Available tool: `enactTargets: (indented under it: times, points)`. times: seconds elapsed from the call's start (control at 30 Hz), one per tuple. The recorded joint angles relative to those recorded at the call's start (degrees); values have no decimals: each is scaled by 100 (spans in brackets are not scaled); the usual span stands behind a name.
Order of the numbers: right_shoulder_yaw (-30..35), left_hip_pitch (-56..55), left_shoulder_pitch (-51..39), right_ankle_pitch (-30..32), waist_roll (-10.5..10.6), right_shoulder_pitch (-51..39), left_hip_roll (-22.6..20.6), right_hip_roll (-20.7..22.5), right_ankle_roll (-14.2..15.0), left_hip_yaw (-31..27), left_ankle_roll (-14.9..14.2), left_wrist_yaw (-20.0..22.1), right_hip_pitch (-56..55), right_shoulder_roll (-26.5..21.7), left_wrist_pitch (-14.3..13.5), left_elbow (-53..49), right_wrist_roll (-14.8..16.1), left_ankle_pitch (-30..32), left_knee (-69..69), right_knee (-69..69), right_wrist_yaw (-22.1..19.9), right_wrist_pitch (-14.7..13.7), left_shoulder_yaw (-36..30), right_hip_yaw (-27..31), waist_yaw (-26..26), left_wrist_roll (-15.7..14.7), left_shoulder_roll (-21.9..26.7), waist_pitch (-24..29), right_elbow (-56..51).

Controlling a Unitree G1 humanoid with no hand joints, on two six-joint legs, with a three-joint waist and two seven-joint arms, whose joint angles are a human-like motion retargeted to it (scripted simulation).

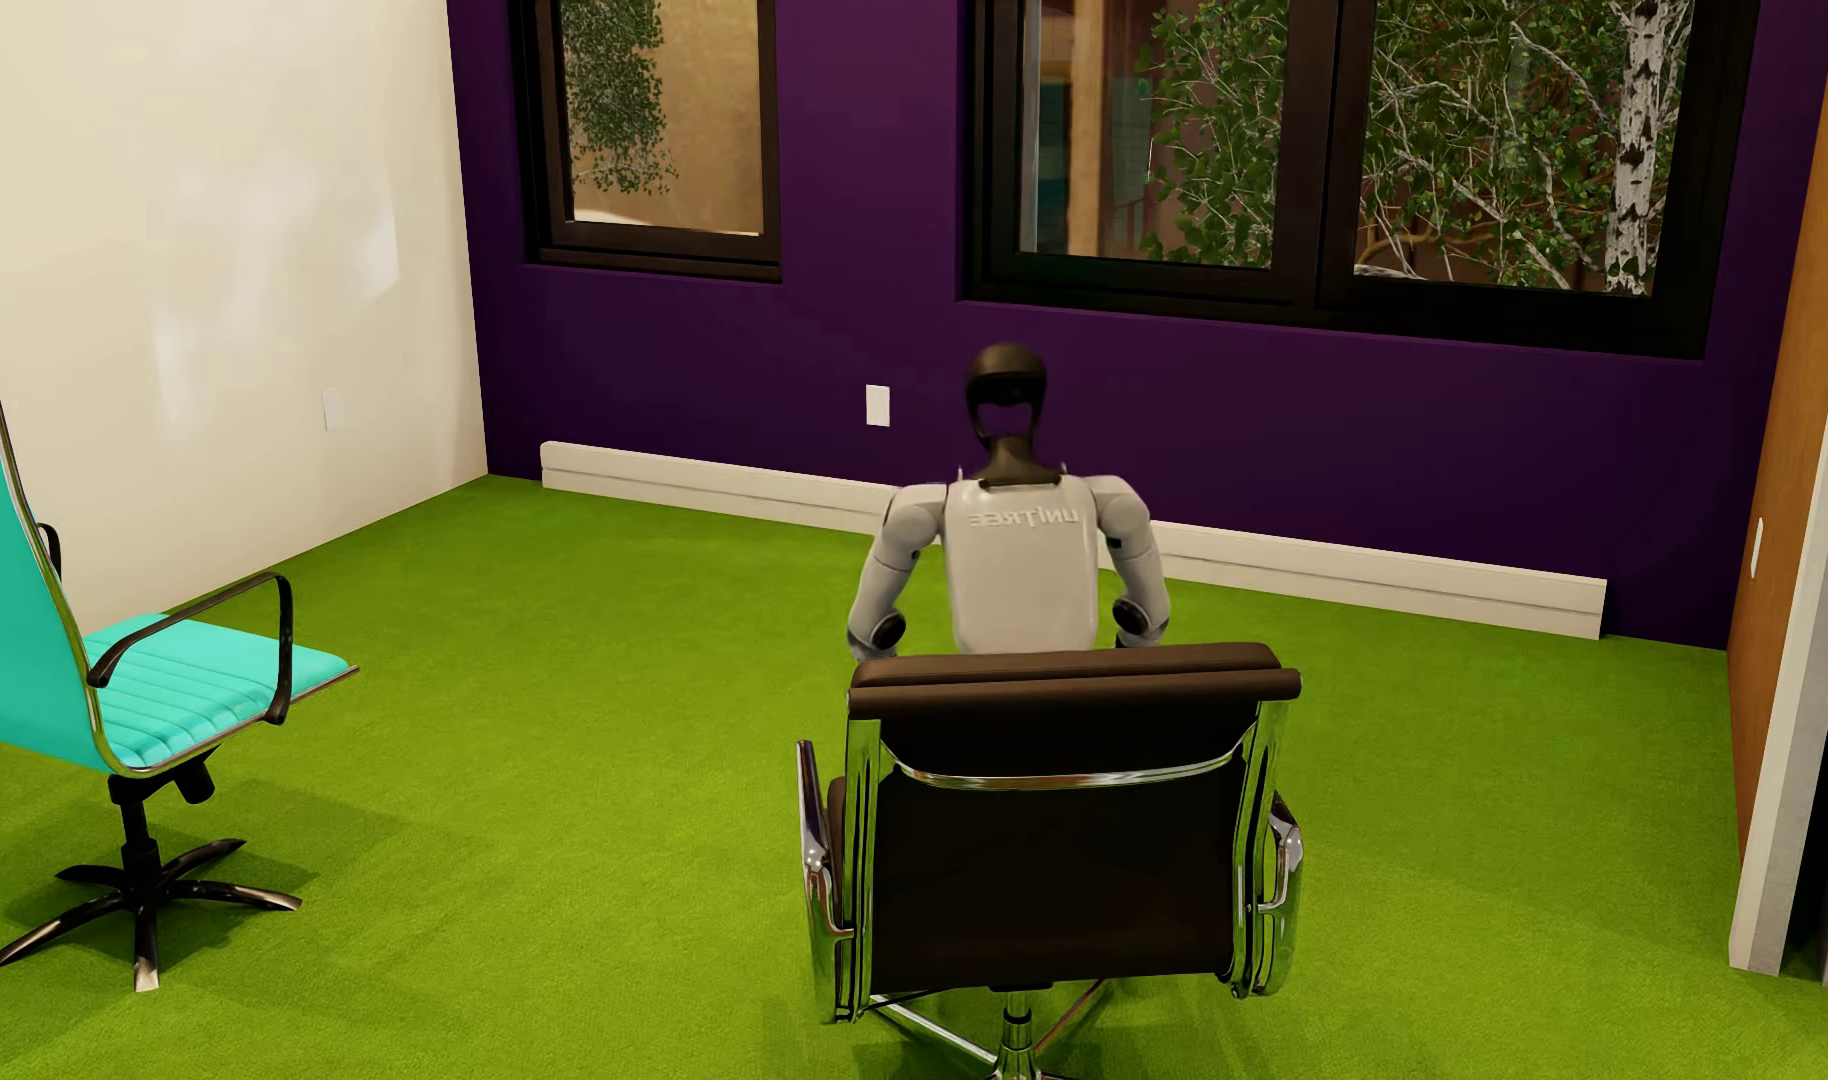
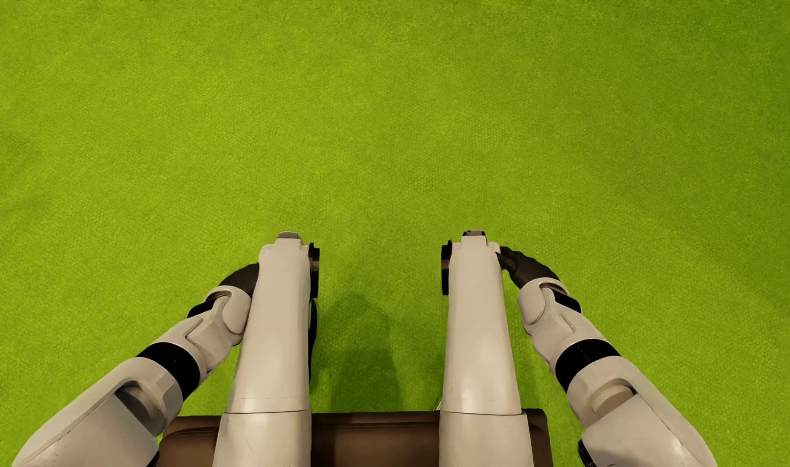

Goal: Perch on the dark chair

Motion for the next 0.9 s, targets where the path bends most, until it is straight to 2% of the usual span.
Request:
enactTargets:
  times: [0.1,0.13,0.27,0.3,0.43,0.53,0.7,0.9]
  points:
    - [-79,71,170,11,22,141,15,7,18,-21,65,-1,87,129,59,150,25,12,150,102,161,69,0,-14,-31,-95,-84,-112,62]
    - [-117,123,200,23,24,160,-15,5,11,-12,166,41,122,182,76,207,70,15,172,129,126,87,3,-30,-35,-168,-116,-132,145]
    - [-164,252,319,36,60,238,23,-7,43,-9,199,295,251,213,29,478,243,20,345,264,-133,51,116,-55,-51,-425,-181,-182,480]
    - [-227,260,276,50,49,238,34,12,41,-17,150,315,266,212,39,619,344,26,393,290,-218,52,167,-61,-45,-599,-190,-194,581]
    - [-275,331,307,73,31,248,21,31,13,-23,198,299,332,186,81,914,629,70,449,361,-347,82,224,-69,-60,-830,-171,-208,1007]
    - [-234,402,436,87,27,322,-1,28,-9,-18,224,227,394,221,141,1042,653,93,464,386,-180,244,318,-81,-61,-894,-193,-251,1323]
    - [-281,433,513,88,45,371,-30,45,-28,-13,266,33,419,270,246,1310,750,101,485,410,31,355,399,-69,-52,-938,-206,-282,1645]
    - [-235,427,447,95,24,329,-26,62,-39,-12,251,64,412,226,248,1378,728,106,470,396,-25,342,383,-77,-48,-969,-149,-241,1652]
